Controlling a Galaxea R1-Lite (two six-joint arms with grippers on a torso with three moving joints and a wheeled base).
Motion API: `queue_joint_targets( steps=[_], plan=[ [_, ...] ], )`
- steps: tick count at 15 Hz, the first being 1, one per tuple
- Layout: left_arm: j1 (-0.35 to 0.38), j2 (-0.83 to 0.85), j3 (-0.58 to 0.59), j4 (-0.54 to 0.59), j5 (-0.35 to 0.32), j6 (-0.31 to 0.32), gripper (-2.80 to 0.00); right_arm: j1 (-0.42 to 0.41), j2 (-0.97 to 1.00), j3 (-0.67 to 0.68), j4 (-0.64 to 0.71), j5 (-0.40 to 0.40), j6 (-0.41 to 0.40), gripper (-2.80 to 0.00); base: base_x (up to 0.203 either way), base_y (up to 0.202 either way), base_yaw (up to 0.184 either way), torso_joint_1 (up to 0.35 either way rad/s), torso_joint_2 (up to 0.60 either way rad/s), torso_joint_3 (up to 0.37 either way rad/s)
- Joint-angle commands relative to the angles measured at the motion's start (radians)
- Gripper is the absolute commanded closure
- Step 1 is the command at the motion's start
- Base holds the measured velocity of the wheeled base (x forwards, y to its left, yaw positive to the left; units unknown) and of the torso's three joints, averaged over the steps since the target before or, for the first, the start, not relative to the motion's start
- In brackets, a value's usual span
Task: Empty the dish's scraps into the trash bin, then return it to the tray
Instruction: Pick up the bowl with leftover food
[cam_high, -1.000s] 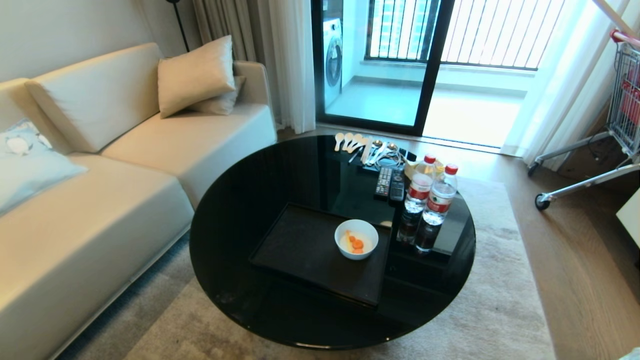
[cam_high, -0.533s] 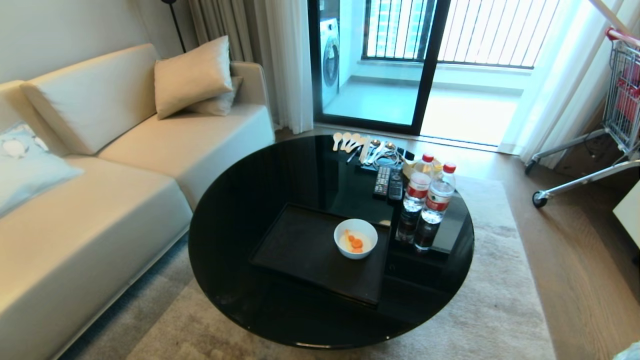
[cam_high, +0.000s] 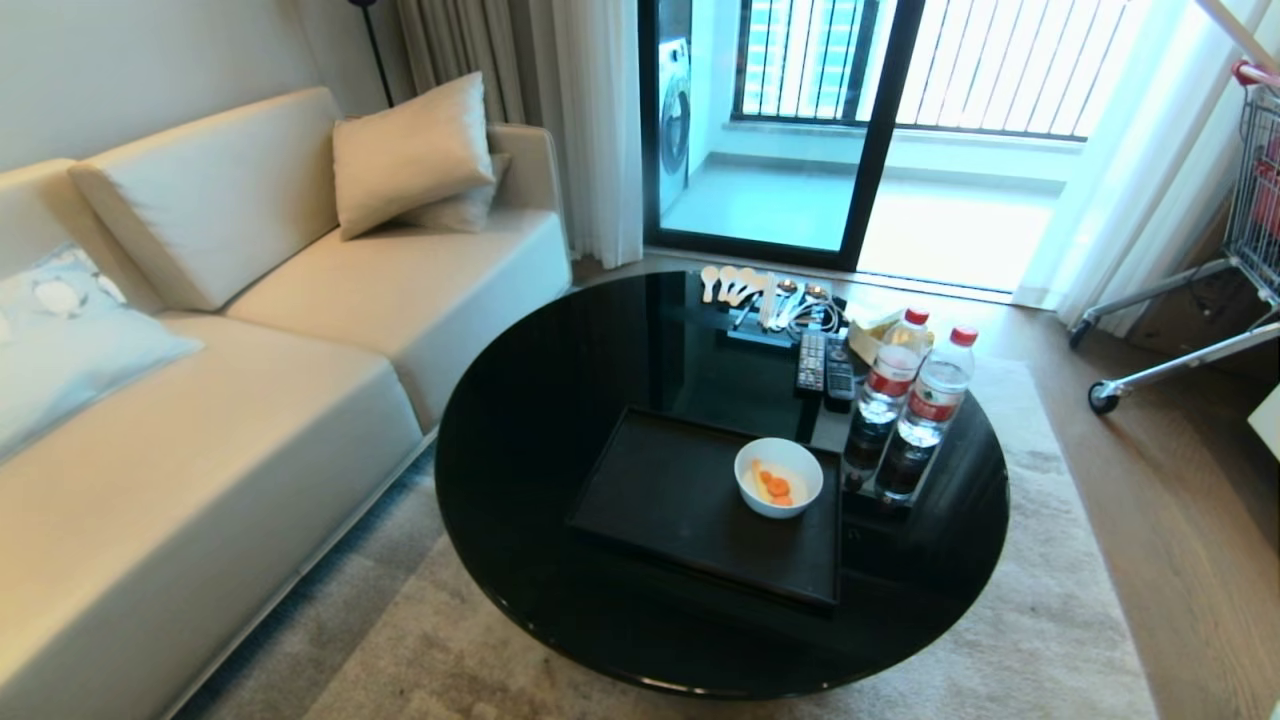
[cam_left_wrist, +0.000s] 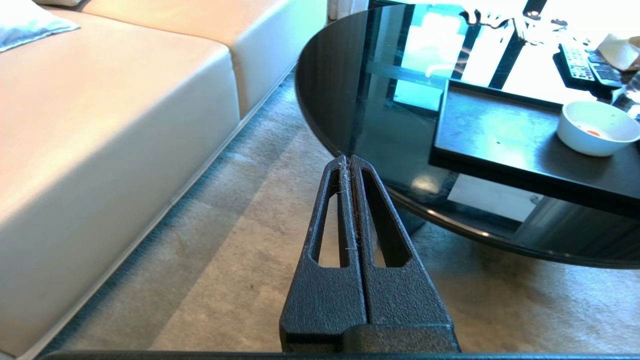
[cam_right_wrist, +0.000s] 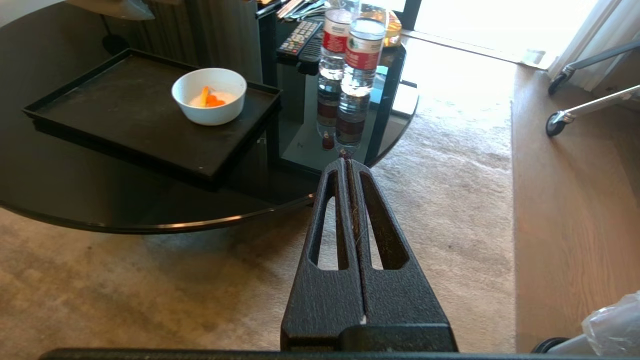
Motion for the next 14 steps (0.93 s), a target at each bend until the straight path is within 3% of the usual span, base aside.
queue_joint_targets(
  steps=[1, 3, 14],
  plan=[
    [0.0, 0.0, 0.0, 0.0, 0.0, -0.001, 0.0, 0.0, 0.001, 0.0, 0.0, 0.0, -0.002, 0.0, 0.0, 0.177, -0.001, 0.0, 0.01, 0.002],
    [0.0, 0.0, 0.0, 0.0, 0.0, -0.001, 0.0, 0.0, 0.001, 0.0, 0.0, 0.0, -0.002, 0.0, 0.0, 0.108, -0.001, 0.003, 0.0, 0.002],
    [0.0, 0.0, 0.0, 0.0, 0.0, 0.001, 0.0, 0.0, 0.001, 0.0, 0.0, 0.001, -0.002, 0.0, 0.0, 0.0, 0.0, 0.0, 0.0, 0.0]
  ],
)
